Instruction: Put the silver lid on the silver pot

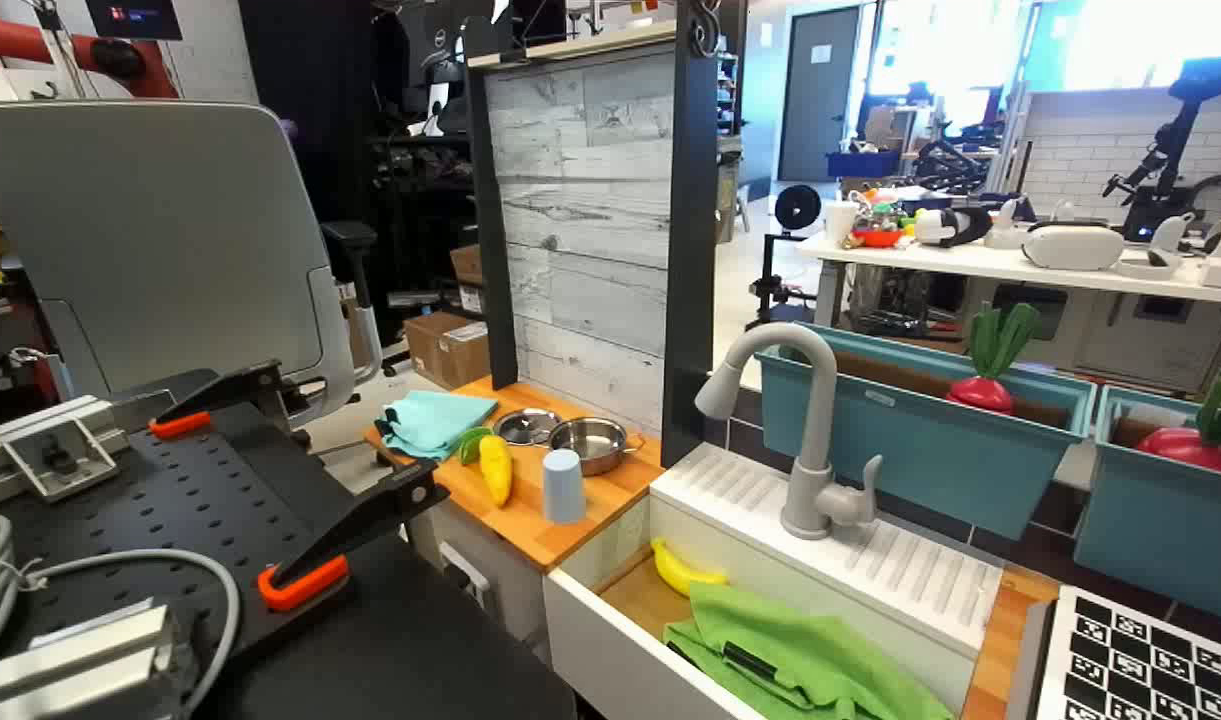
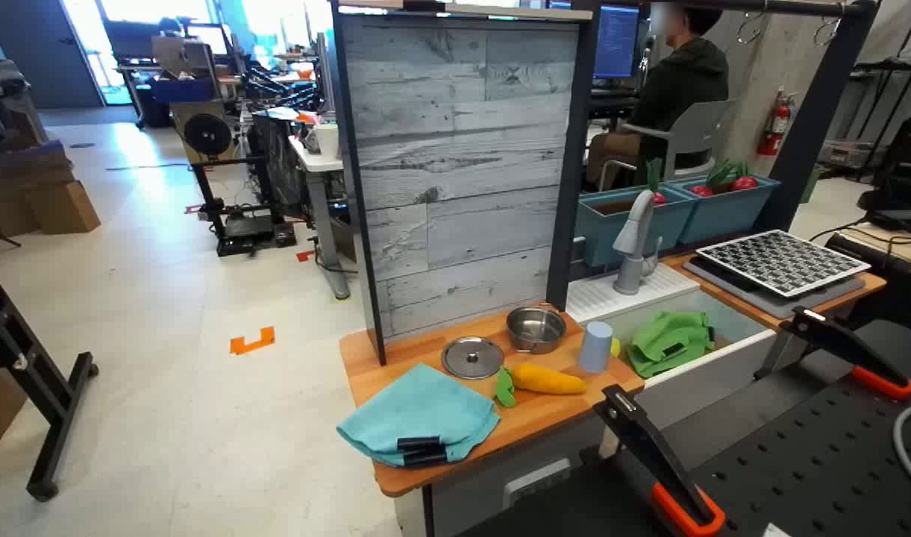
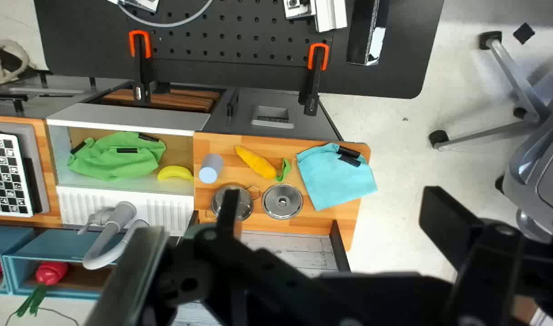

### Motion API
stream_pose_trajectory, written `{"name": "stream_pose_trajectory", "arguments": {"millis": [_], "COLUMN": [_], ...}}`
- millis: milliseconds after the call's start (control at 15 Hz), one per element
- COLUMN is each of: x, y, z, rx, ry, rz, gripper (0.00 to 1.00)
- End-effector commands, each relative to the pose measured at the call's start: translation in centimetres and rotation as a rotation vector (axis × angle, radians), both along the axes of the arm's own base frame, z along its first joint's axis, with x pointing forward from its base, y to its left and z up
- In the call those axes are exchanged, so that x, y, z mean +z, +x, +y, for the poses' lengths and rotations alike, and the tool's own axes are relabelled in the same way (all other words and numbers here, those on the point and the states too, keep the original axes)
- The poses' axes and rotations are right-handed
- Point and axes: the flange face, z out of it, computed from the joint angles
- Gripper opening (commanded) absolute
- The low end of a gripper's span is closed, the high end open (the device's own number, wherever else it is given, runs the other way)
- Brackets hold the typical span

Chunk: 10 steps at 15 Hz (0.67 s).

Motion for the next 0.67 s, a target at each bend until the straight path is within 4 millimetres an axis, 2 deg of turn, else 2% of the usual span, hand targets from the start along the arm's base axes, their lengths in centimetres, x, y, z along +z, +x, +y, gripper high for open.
{"name": "stream_pose_trajectory", "arguments": {"millis": [0,467,600], "x": [0.1,0.1,-0.9], "y": [0.0,0.0,1.1], "z": [0.0,0.0,0.4], "rx": [0.0,0.0,-0.025], "ry": [0.0,0.0,-0.019], "rz": [0.001,0.001,0.006], "gripper": [1.0,1.0,1.0]}}
